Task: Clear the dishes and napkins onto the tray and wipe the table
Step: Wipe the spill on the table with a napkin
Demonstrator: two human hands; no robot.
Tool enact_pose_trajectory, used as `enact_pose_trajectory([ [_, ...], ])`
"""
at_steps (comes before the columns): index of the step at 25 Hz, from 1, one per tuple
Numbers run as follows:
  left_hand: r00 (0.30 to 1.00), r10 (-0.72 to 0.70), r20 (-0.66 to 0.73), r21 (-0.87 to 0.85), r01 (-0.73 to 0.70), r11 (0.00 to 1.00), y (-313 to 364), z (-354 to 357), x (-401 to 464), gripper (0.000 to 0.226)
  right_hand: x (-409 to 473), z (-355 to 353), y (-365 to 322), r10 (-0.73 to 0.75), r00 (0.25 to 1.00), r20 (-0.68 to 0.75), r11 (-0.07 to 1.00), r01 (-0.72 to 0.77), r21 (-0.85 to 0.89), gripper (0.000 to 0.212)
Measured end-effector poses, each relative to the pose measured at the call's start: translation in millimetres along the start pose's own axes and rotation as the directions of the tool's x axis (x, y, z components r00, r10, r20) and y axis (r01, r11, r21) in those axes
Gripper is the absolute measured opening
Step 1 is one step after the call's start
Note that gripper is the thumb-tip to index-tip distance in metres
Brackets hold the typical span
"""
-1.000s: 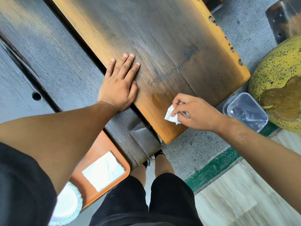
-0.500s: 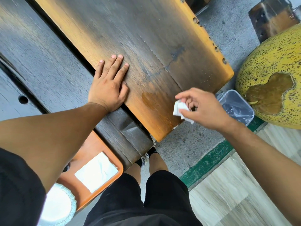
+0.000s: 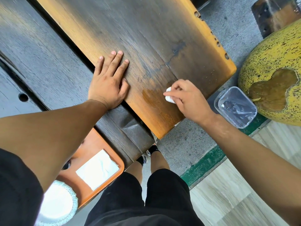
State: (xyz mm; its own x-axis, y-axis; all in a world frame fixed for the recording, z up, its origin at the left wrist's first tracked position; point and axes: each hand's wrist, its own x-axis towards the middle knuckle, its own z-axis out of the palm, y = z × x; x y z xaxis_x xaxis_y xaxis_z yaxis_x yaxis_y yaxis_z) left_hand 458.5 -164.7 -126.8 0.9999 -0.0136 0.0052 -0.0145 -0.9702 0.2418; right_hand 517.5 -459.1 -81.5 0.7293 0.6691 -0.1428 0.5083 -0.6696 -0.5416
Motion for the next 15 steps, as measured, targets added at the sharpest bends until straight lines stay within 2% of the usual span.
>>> enact_pose_trajectory([
  [3,1.0,0.003,-0.004,-0.005,-0.003,1.0,0,0,0,0.063,-61,5,-6,0.061,0.983,0.172,0.994,-0.076,0.08,0.027],
  [5,1.0,0.003,-0.021,-0.013,-0.003,1.0,1,0,0,0.063,-101,11,-14,0.043,0.959,0.28,0.993,-0.071,0.093,0.025],
  [6,1.0,0.004,-0.026,-0.022,-0.005,1.0,1,0,0,0.063,-117,14,-17,0.053,0.965,0.258,0.992,-0.081,0.1,0.024],
  [7,1.0,0.005,-0.029,-0.029,-0.006,1.0,1,1,0,0.063,-127,15,-20,0.135,0.975,0.177,0.979,-0.159,0.131,0.025],
  [8,0.999,0.002,-0.032,-0.03,-0.003,1.0,0,1,-1,0.063,-128,13,-24,0.287,0.955,0.069,0.937,-0.295,0.186,0.026],
  [10,0.999,0.003,-0.037,-0.027,-0.004,1.0,0,1,-1,0.062,-108,4,-22,0.546,0.822,-0.163,0.82,-0.483,0.307,0.024],
  [12,0.999,0.005,-0.034,-0.029,-0.006,1.0,0,1,-1,0.062,-79,-2,-13,0.592,0.743,-0.314,0.801,-0.498,0.332,0.019],
  [15,0.999,0.005,-0.034,-0.034,-0.006,0.999,1,1,0,0.062,-65,14,-13,0.545,0.773,-0.325,0.836,-0.472,0.279,0.018],
])
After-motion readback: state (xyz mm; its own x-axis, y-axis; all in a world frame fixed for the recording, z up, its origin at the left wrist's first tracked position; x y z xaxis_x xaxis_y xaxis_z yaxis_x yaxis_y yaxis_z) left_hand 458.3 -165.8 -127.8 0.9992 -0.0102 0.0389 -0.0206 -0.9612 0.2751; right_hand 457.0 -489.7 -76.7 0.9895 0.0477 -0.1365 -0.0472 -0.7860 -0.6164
